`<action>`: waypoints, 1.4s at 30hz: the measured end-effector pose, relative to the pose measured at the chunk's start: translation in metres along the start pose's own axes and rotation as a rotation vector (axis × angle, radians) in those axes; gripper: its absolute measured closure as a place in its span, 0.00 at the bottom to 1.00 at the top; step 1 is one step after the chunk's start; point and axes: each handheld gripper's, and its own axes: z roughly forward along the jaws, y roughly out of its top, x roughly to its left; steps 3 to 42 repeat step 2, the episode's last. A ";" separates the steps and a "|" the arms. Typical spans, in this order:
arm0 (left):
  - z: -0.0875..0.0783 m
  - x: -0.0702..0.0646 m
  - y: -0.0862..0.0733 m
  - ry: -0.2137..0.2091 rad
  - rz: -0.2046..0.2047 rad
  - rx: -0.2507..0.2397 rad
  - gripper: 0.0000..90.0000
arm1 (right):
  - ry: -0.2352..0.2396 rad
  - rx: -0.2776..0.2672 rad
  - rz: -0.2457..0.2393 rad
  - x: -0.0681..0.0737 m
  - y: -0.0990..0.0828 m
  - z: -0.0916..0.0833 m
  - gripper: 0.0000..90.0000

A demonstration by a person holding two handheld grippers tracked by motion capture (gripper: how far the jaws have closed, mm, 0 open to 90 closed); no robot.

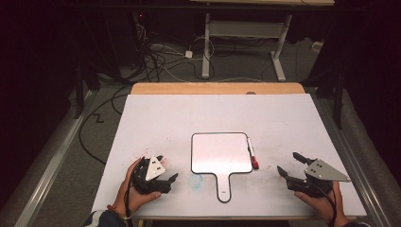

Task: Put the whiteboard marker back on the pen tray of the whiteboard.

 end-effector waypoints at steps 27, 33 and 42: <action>0.001 0.000 0.001 0.004 0.005 0.003 0.21 | -0.012 0.006 -0.014 0.001 0.000 0.000 0.31; 0.001 0.000 0.001 0.004 0.005 0.003 0.21 | -0.012 0.006 -0.014 0.001 0.000 0.000 0.31; 0.001 0.000 0.001 0.004 0.005 0.003 0.21 | -0.012 0.006 -0.014 0.001 0.000 0.000 0.31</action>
